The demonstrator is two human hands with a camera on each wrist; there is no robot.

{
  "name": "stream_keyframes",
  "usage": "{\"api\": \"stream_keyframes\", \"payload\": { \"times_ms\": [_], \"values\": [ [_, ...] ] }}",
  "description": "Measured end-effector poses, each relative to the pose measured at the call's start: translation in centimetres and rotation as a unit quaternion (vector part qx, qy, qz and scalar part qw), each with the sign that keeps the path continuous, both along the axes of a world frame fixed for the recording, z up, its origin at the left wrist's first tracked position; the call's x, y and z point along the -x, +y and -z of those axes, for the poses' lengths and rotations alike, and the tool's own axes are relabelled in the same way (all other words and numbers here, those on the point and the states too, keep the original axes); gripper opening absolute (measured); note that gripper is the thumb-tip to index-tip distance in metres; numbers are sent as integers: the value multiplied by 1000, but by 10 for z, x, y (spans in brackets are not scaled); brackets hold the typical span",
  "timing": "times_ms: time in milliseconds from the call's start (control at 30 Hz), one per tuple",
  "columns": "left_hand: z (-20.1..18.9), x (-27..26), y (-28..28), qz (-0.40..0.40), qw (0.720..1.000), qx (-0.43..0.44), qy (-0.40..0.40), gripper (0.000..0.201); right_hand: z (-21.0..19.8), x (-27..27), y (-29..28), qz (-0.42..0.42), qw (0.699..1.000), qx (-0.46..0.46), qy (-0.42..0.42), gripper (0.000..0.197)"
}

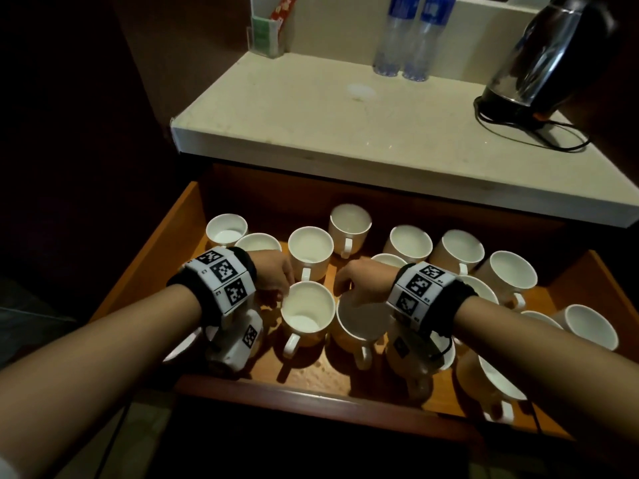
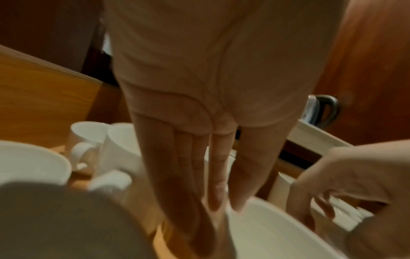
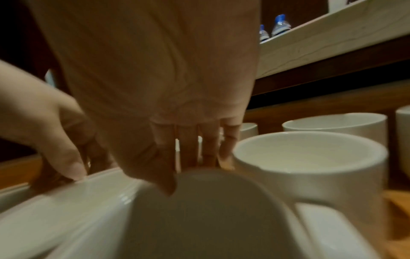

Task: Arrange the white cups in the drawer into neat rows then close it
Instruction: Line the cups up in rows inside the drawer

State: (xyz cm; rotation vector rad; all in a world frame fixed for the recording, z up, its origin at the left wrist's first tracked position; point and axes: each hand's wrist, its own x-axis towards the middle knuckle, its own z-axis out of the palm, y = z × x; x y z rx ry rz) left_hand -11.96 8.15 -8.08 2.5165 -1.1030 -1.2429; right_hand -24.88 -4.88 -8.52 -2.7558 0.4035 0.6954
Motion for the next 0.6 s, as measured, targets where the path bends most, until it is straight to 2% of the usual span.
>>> {"api": "stream_keyframes", "payload": {
  "times_ms": [67, 200, 267, 333, 433, 600],
  "values": [
    [-9, -8, 6, -21, 1000, 20, -7, 22, -8, -7, 3, 5, 1000, -5, -22, 31],
    [-23, -26, 23, -79, 995, 52, -6, 15, -17, -28, 18, 41, 991, -6, -130, 23],
    [-27, -33, 36, -105, 993, 53, 16, 11, -18, -39, 33, 34, 992, -35, -118, 26],
    [-29, -40, 52, -118, 992, 47, 30, 11, -15, -51, 52, 13, 994, -57, -92, 38],
    [-33, -48, 66, -146, 987, 50, 46, 11, -5, -64, 75, -18, 997, -40, -57, 46],
    [-45, -61, 77, -213, 971, 89, 60, 20, 7, -79, 97, -74, 997, 27, -7, 29]
  ]
}}
